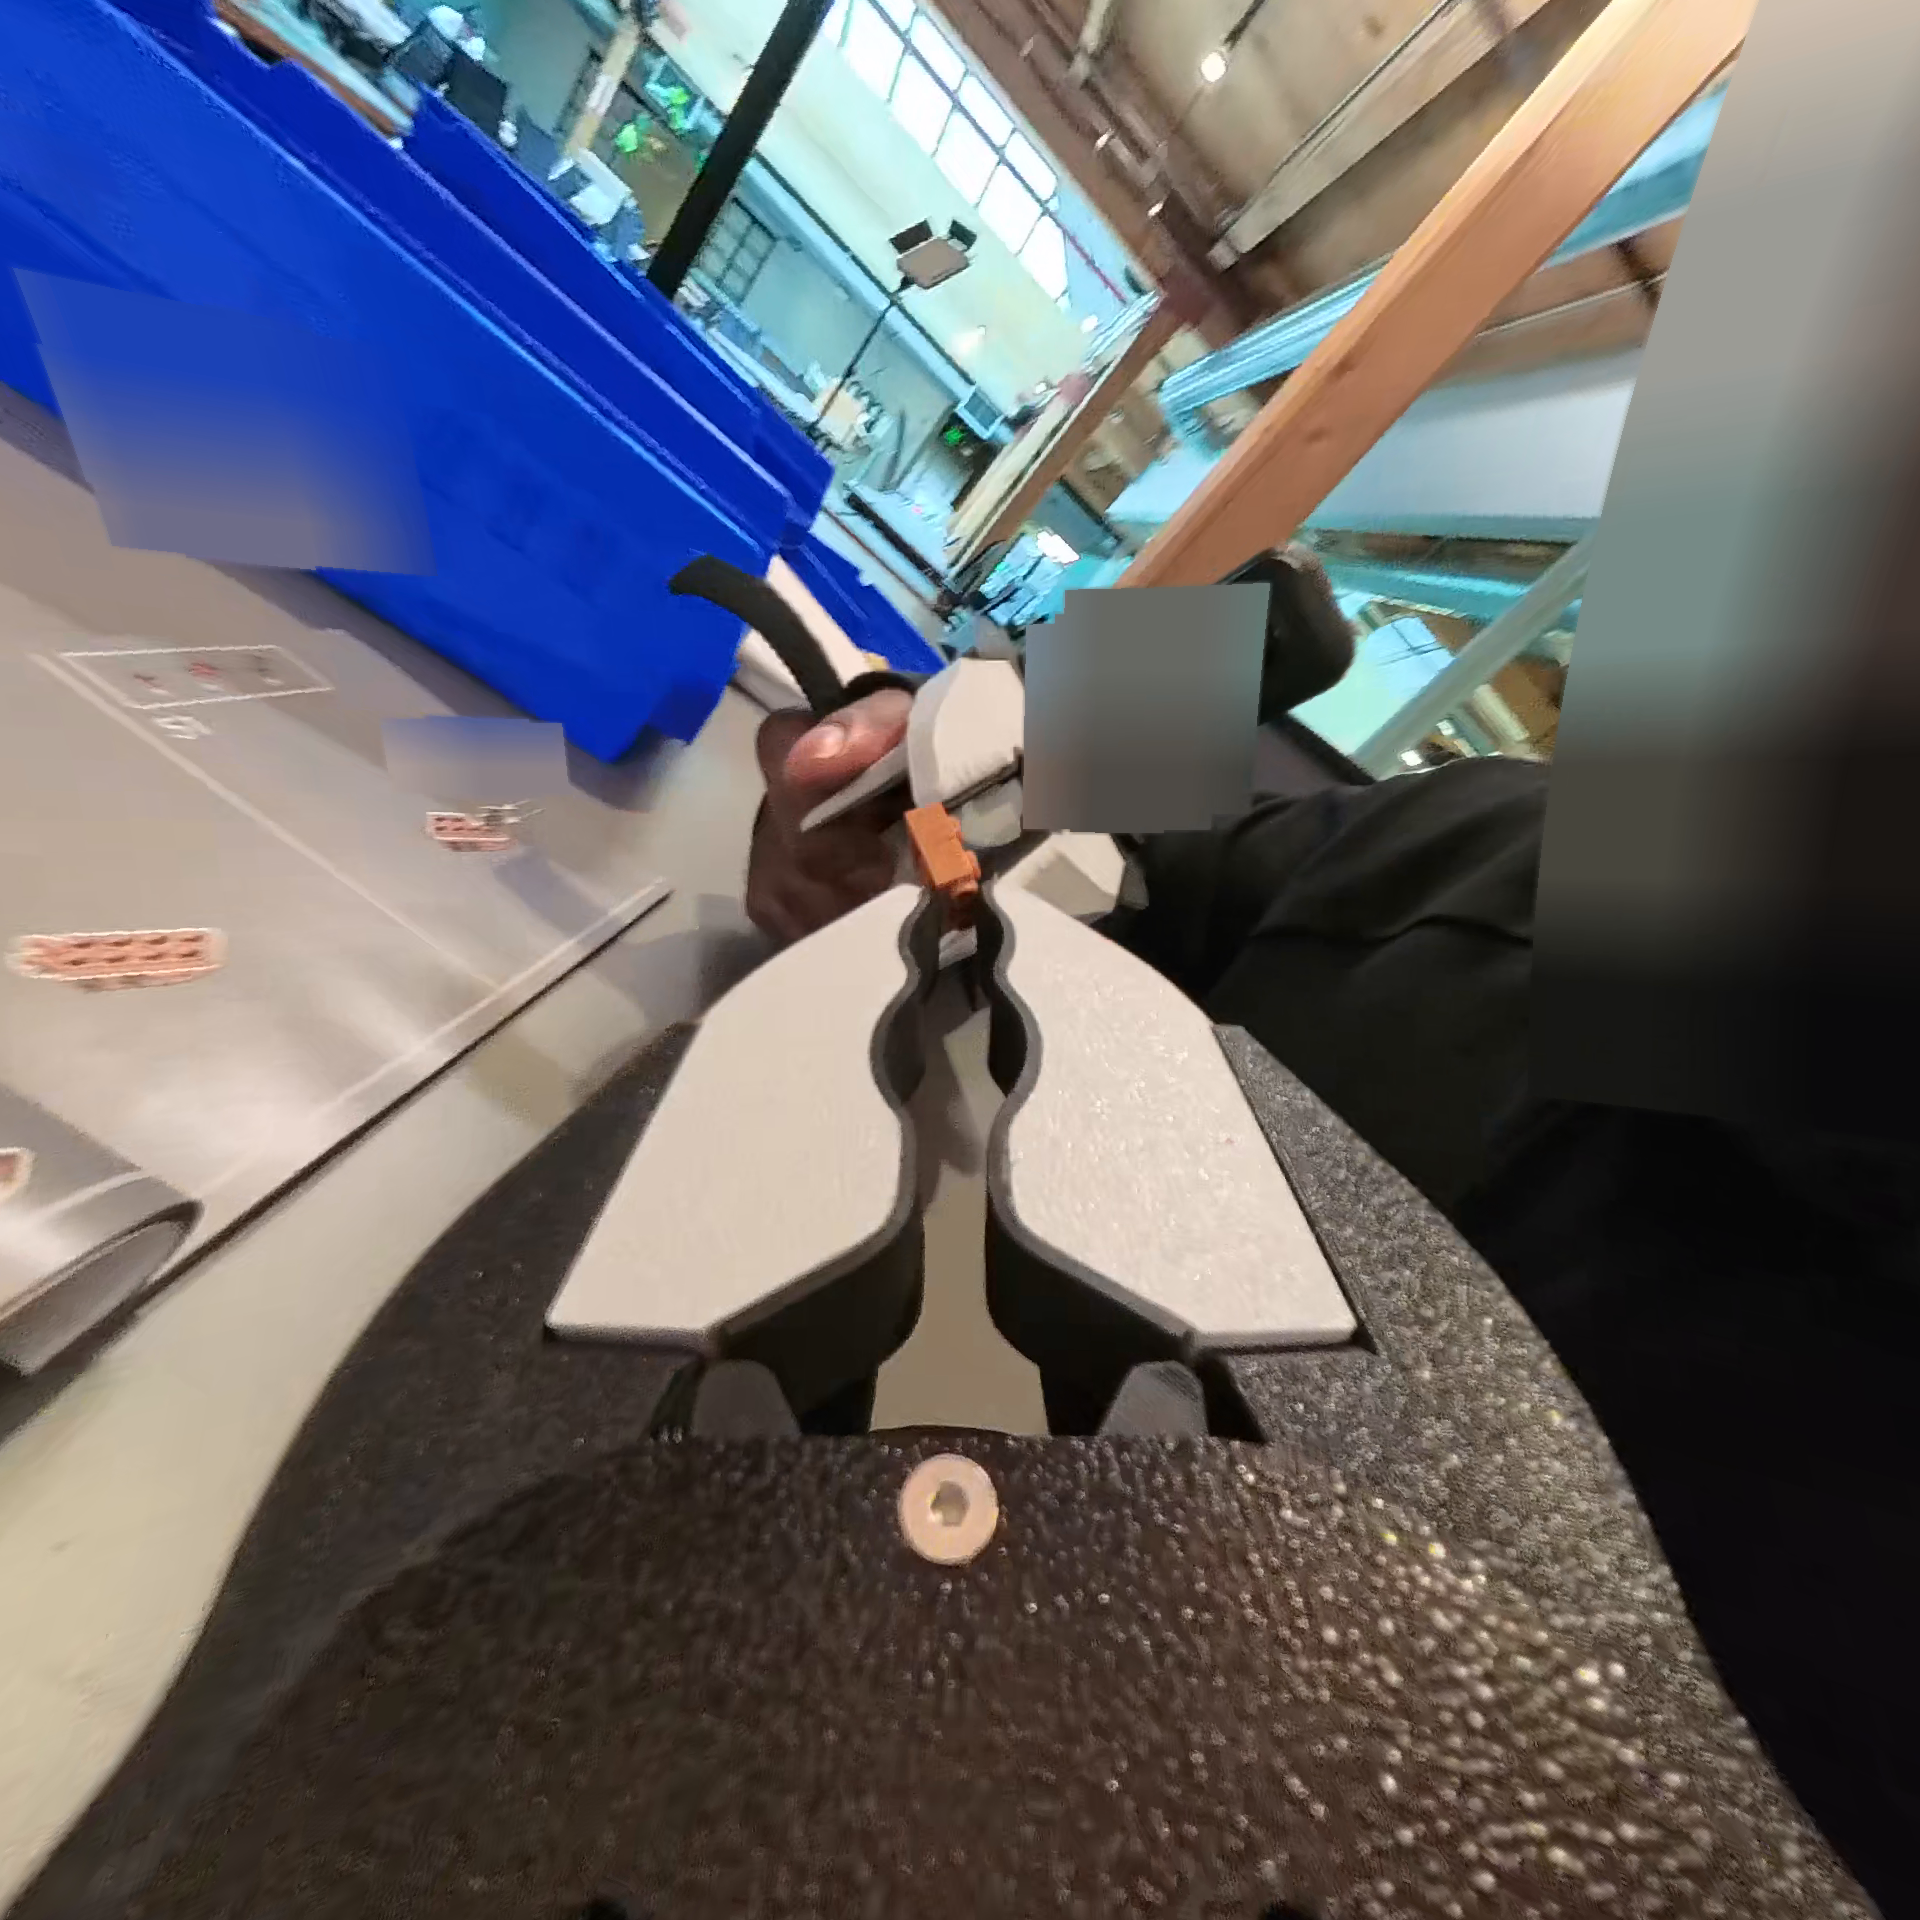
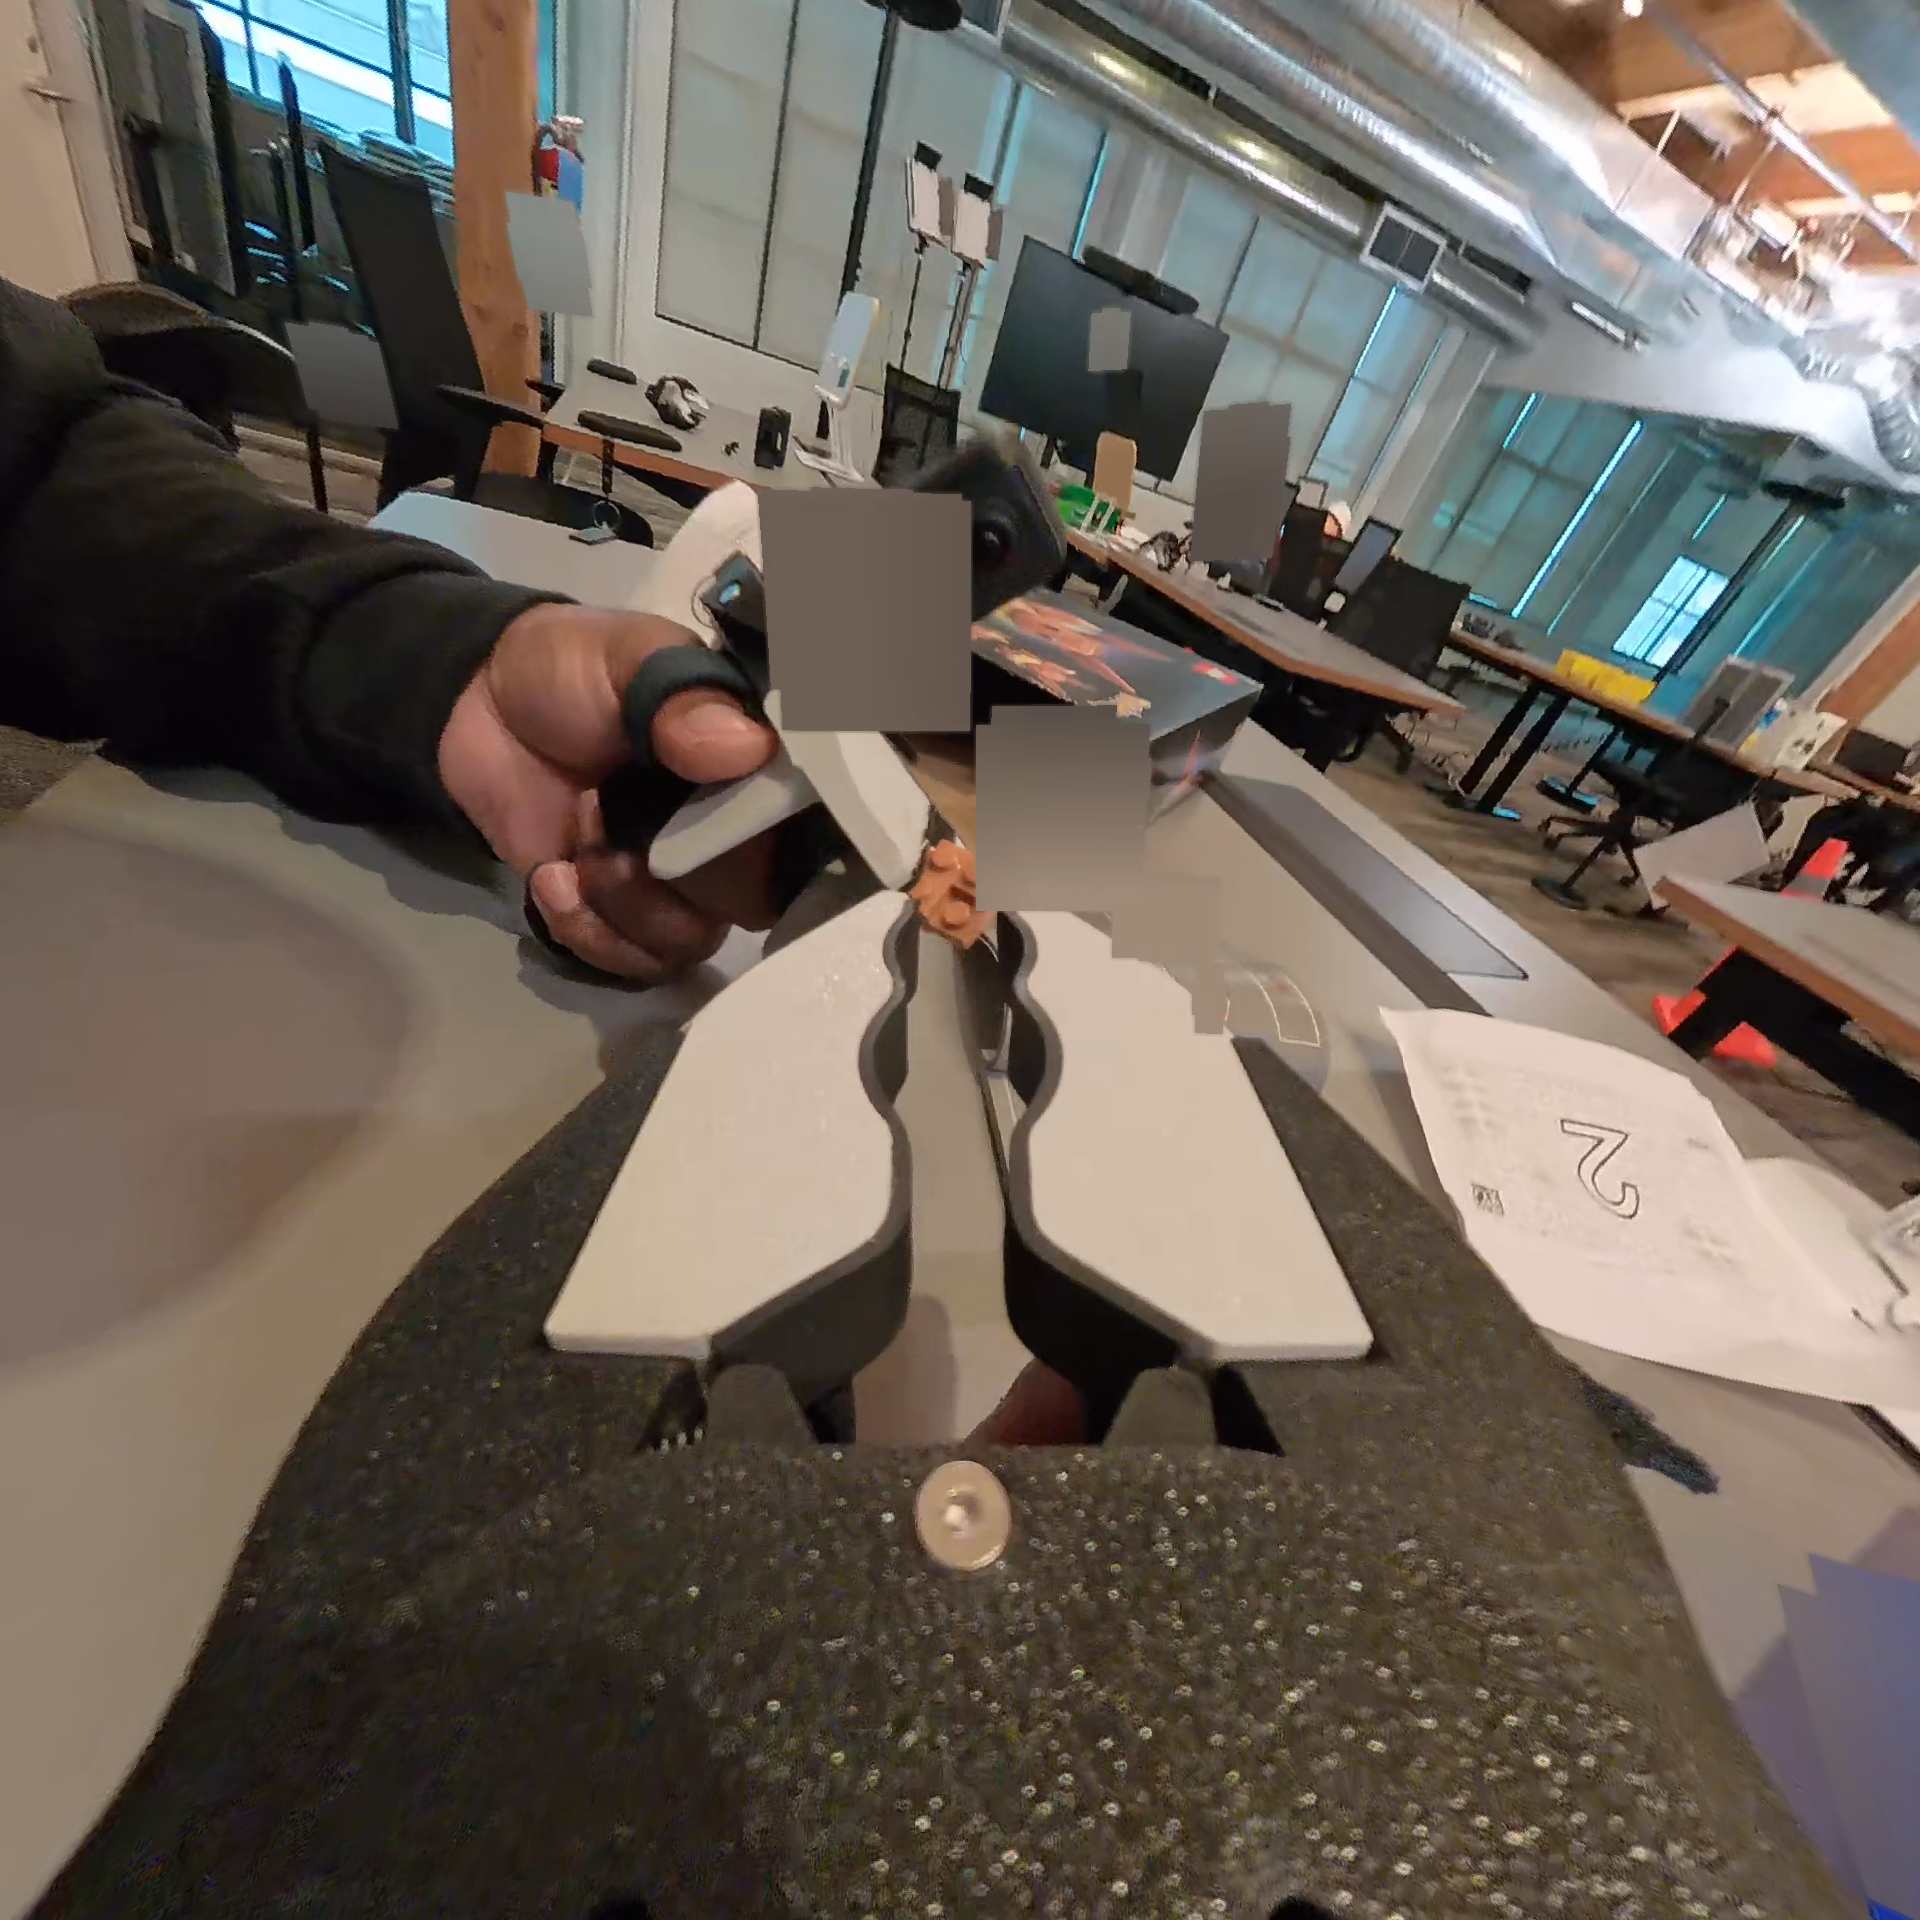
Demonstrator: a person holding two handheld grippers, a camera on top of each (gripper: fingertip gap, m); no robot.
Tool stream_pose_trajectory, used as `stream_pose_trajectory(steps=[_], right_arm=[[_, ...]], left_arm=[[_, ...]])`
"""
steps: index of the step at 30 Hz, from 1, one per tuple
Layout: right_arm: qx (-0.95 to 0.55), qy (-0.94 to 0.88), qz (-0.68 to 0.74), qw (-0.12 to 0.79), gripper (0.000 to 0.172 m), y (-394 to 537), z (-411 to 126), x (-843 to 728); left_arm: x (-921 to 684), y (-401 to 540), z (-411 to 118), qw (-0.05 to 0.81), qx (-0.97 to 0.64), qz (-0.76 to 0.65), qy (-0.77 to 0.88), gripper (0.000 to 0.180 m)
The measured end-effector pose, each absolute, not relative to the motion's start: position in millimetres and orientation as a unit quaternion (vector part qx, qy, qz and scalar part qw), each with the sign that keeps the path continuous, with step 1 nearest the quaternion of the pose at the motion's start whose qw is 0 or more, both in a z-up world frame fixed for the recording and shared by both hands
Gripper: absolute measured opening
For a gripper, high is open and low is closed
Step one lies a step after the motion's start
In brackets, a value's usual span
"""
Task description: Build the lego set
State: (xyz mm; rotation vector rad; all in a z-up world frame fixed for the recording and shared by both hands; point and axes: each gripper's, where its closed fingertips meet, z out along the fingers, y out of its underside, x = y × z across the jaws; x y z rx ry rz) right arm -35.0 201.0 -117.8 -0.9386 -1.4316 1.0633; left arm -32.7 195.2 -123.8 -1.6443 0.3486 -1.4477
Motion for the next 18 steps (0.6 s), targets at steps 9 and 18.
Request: stream_pose_trajectory(steps=[9, 18], right_arm=[[-0.371, -0.598, 0.452, 0.547, 0.014, 193.4, -110.4, -31.5], [-0.363, -0.616, 0.457, 0.530, 0.014, 187.6, -115.1, -29.2]], left_arm=[[-24.9, 187.1, -117.7, 0.428, -0.637, -0.623, 0.155, 0.006], [-22.6, 182.8, -122.3, 0.402, -0.645, -0.629, 0.163, 0.006]])
